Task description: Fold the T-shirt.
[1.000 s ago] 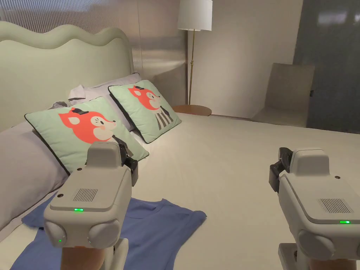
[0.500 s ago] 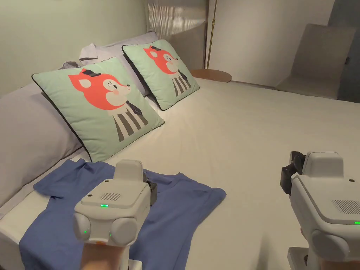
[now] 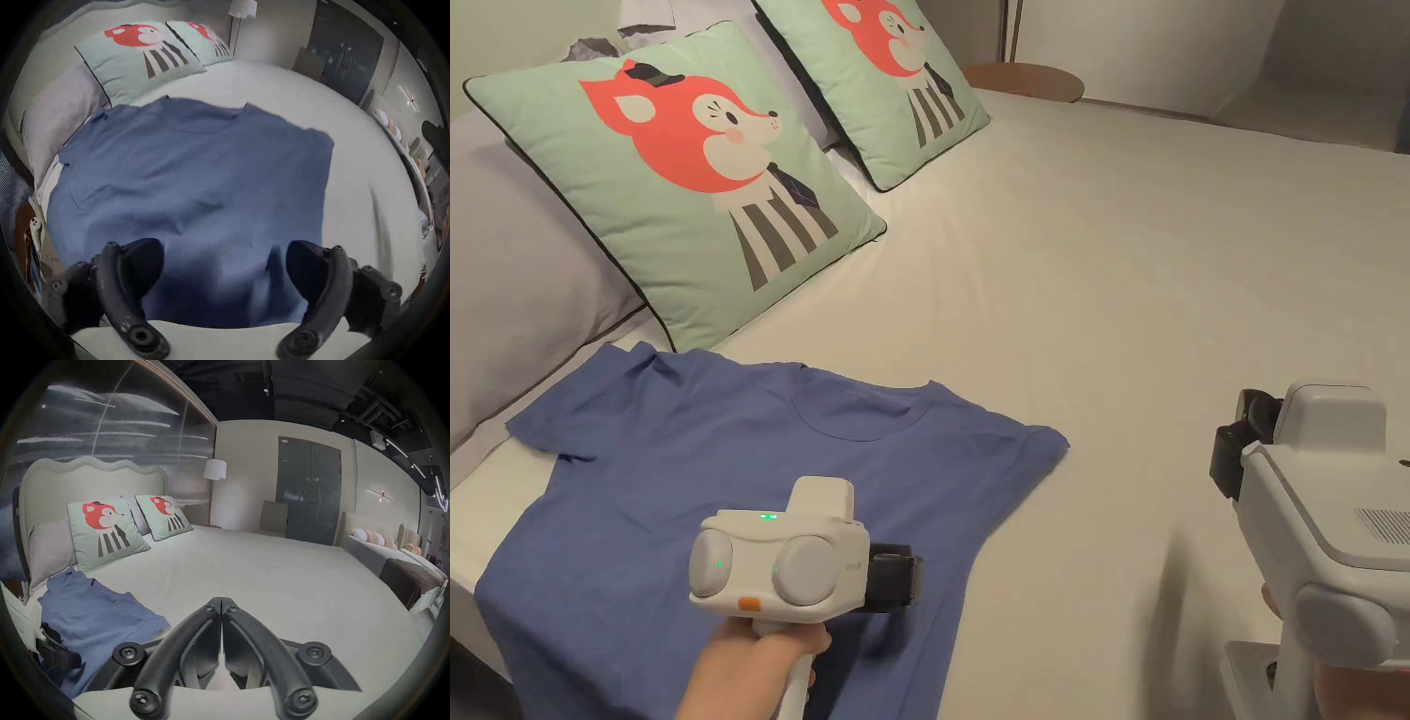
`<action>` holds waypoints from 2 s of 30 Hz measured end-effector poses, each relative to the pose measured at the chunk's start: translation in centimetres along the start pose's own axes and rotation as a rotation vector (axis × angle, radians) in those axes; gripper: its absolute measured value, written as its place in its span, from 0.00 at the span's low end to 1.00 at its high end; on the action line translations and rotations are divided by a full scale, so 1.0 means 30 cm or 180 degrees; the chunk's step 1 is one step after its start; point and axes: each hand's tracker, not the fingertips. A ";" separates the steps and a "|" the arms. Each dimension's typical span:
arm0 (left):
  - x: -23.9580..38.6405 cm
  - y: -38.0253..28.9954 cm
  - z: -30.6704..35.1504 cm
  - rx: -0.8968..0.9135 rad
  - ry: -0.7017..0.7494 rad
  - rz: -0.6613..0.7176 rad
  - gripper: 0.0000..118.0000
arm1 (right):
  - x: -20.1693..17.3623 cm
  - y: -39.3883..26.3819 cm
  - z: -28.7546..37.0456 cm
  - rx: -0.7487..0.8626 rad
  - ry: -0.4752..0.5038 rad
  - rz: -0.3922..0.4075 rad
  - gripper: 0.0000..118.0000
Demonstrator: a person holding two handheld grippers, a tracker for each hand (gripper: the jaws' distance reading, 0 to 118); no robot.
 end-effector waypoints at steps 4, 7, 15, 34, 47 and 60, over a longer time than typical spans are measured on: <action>-0.005 -0.023 -0.016 0.0036 0.0038 -0.0015 0.67 | -0.001 -0.008 0.002 -0.0046 0.0002 0.0014 0.01; -0.016 -0.012 0.003 0.0060 0.0063 0.0027 0.47 | 0.014 -0.006 0.011 -0.0048 -0.0031 0.0003 0.01; -0.065 0.054 0.149 0.0557 -0.0010 0.0527 0.03 | 0.101 0.031 0.095 0.0103 -0.0145 -0.0107 0.01; 0.636 0.199 0.811 0.2186 -0.1979 -0.0295 0.03 | 0.599 0.067 0.588 0.0688 -0.1058 -0.0456 0.01; 1.158 -0.135 0.484 0.0830 -0.2636 -0.1204 0.03 | 0.861 -0.059 0.824 0.0584 -0.1726 -0.0545 0.01; 1.121 -0.428 0.142 -0.0319 -0.2107 -0.1335 0.04 | 0.808 -0.103 0.799 0.0415 -0.1617 -0.0507 0.01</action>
